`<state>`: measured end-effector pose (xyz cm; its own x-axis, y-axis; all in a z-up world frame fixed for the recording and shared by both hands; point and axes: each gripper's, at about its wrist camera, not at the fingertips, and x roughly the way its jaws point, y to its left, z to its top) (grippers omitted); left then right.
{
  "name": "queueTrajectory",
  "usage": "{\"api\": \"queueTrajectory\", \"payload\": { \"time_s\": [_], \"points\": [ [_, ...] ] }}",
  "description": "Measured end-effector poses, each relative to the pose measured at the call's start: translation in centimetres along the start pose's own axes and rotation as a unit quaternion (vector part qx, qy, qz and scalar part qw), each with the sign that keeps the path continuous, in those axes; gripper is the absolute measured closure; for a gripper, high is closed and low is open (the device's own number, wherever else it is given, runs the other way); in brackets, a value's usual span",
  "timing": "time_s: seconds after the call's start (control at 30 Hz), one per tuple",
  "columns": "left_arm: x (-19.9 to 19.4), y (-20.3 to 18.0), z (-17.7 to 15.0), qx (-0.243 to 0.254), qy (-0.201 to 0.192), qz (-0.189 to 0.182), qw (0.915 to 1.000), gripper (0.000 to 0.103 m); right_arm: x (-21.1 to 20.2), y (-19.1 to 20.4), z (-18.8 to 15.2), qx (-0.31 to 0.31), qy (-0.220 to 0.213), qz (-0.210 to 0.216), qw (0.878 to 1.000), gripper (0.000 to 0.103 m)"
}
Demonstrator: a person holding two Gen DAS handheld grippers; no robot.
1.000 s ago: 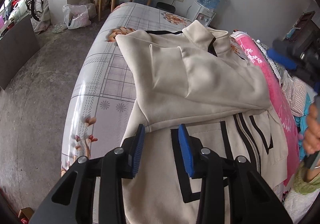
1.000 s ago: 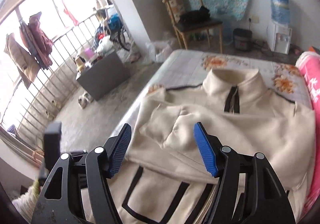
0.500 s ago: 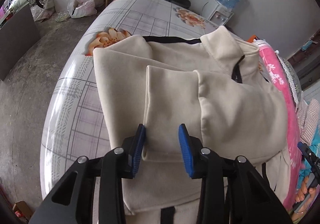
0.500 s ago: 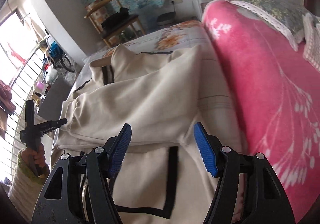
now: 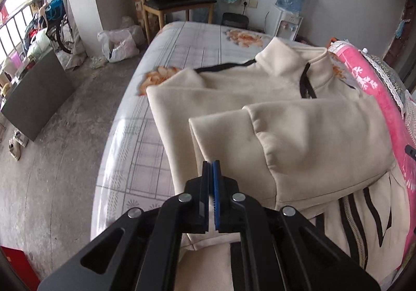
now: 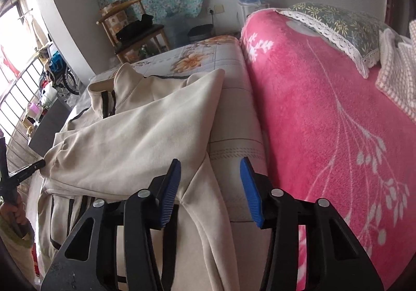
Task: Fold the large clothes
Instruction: 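Fold the held sleeve across the jacket body with the right gripper, then release the sleeve and pull both tools back from the jacket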
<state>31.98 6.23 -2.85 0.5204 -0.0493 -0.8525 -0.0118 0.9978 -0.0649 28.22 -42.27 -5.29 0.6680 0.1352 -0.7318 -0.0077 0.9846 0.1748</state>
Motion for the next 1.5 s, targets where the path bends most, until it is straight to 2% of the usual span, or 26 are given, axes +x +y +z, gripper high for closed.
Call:
{"api": "queueTrajectory", "payload": {
  "time_s": [0.07, 0.2, 0.27, 0.3, 0.37, 0.4, 0.43, 0.53, 0.63, 0.7, 0.73, 0.77, 0.87, 1.07, 1.23, 1.5],
  "points": [
    [0.7, 0.2, -0.5, -0.003, 0.002, 0.002, 1.0, 0.1, 0.3, 0.6, 0.5, -0.007, -0.001, 0.007, 1.0, 0.081],
    [0.9, -0.1, -0.8, 0.001, -0.012, 0.012, 0.9998, 0.1, 1.1, 3.5, 1.3, -0.057, -0.012, 0.032, 0.998, 0.084],
    [0.9, -0.2, -0.7, 0.0, -0.016, 0.016, 0.9997, 0.1, 2.8, 4.5, 1.4, -0.076, 0.006, 0.045, 0.996, 0.084],
    [1.1, -0.1, -0.7, -0.002, -0.016, 0.018, 0.9997, 0.1, 3.9, 4.8, 1.2, -0.085, 0.022, 0.038, 0.995, 0.084],
    [1.4, 0.2, -0.7, -0.01, -0.011, 0.016, 0.9998, 0.099, 6.6, 4.5, 0.6, -0.094, 0.063, -0.006, 0.994, 0.087],
    [1.6, 0.3, -0.7, -0.012, -0.009, 0.016, 0.9998, 0.098, 7.3, 3.9, 0.3, -0.087, 0.071, -0.007, 0.994, 0.087],
    [1.7, 0.4, -0.6, -0.014, -0.008, 0.019, 0.9997, 0.097, 7.1, 3.5, 0.2, -0.074, 0.065, 0.003, 0.995, 0.087],
    [1.3, 1.1, -0.6, -0.026, -0.006, 0.009, 0.9996, 0.096, 5.5, 3.2, 0.2, -0.055, 0.061, -0.011, 0.997, 0.087],
    [-0.5, 1.5, -0.9, -0.027, -0.013, 0.009, 0.9995, 0.092, 2.8, 3.5, -0.4, -0.058, 0.049, -0.03, 0.997, 0.08],
    [-2.4, 1.7, -1.4, -0.022, -0.021, -0.007, 0.9995, 0.088, 0.5, 3.6, -1.2, -0.061, 0.037, -0.022, 0.997, 0.072],
    [-3.6, 1.7, -1.9, -0.019, -0.026, -0.013, 0.9994, 0.085, -0.8, 3.7, -1.7, -0.063, 0.031, -0.02, 0.997, 0.065],
    [-4.6, 1.8, -2.5, -0.015, -0.029, -0.017, 0.9993, 0.08, -2.0, 3.8, -2.4, -0.066, 0.025, -0.02, 0.997, 0.058],
    [-7.3, 1.8, -5.0, -0.006, -0.03, -0.028, 0.9992, 0.067, -5.0, 3.6, -4.7, -0.061, 0.015, -0.015, 0.998, 0.047],
    [-10.1, 2.8, -11.9, -0.014, 0.0, -0.037, 0.9992, 0.051, -8.5, 1.3, -10.0, -0.001, 0.036, -0.002, 0.999, 0.043],
    [-11.5, 3.4, -17.6, -0.028, 0.02, -0.029, 0.999, 0.049, -10.4, -0.2, -13.8, 0.038, 0.045, -0.008, 0.998, 0.043],
    [-12.7, 4.4, -23.7, -0.062, 0.023, -0.06, 0.996, 0.049, -11.6, -0.7, -18.6, 0.053, 0.066, -0.001, 0.996, 0.043]
  ]
}}
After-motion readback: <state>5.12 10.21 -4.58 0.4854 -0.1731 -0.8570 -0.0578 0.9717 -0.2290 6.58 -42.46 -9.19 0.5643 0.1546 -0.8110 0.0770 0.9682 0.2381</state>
